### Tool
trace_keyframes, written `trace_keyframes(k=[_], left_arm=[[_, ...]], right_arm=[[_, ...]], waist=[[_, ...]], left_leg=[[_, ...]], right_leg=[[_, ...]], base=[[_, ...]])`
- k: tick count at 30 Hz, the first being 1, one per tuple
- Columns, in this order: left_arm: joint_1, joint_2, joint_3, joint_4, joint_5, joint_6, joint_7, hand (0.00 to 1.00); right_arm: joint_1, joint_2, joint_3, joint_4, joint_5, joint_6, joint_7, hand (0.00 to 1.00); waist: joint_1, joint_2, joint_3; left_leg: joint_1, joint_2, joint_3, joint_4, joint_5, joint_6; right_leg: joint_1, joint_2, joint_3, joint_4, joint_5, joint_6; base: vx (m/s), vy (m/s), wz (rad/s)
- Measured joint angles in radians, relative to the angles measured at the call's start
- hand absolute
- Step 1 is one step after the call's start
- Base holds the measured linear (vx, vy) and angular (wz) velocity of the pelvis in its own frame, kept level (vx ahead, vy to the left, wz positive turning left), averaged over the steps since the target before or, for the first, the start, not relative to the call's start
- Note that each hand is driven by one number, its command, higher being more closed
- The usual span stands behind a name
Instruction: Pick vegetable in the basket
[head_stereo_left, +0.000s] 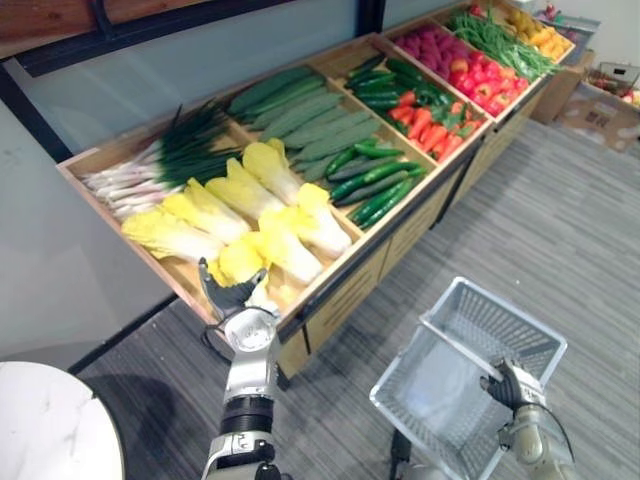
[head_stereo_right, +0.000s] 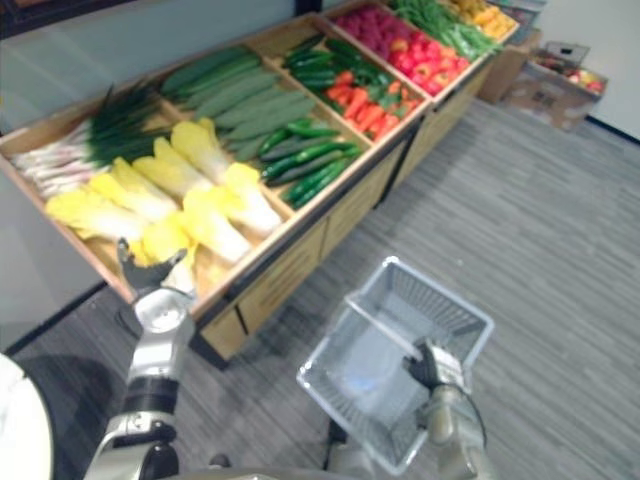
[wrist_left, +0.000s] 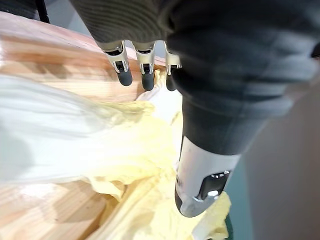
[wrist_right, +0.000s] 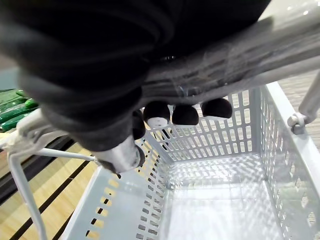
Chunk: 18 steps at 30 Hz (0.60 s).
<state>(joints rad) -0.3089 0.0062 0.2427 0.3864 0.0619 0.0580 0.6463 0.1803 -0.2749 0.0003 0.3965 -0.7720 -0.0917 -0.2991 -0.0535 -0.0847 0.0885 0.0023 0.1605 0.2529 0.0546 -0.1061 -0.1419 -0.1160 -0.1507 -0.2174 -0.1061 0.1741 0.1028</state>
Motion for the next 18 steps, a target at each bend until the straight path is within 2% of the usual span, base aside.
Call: trace_keyframes(k=[2, 5, 18], left_arm=[[0.001, 0.001, 0.001, 0.031, 0.001, 0.018, 0.000, 0.00], [0.001, 0.006, 0.002, 0.072, 0.016, 0.020, 0.000, 0.00], [-0.048, 0.043, 0.000, 0.253, 0.039, 0.032, -0.008, 0.00]], right_arm=[[-0.002, 0.001, 0.000, 0.000, -0.012, -0.001, -0.001, 1.00], [-0.002, 0.000, -0.001, 0.000, -0.012, -0.002, -0.003, 1.00], [-0.004, -0.001, 0.000, 0.000, -0.011, -0.004, -0.012, 1.00]], waist=[[0.001, 0.006, -0.003], [0.000, 0.012, -0.007], [-0.004, 0.010, -0.008]], left_leg=[[0.000, 0.000, 0.000, 0.000, 0.000, 0.000], [0.002, 0.001, 0.005, 0.000, 0.000, -0.001], [0.003, 0.004, 0.024, -0.017, -0.001, -0.002]], right_leg=[[0.000, 0.000, 0.000, 0.000, 0.000, 0.000], [-0.001, 0.001, 0.004, 0.000, 0.000, 0.000], [-0.021, 0.008, 0.020, -0.001, 0.000, 0.000]], base=[[0.00, 0.000, 0.00], [-0.01, -0.009, -0.03], [-0.01, -0.007, -0.04]])
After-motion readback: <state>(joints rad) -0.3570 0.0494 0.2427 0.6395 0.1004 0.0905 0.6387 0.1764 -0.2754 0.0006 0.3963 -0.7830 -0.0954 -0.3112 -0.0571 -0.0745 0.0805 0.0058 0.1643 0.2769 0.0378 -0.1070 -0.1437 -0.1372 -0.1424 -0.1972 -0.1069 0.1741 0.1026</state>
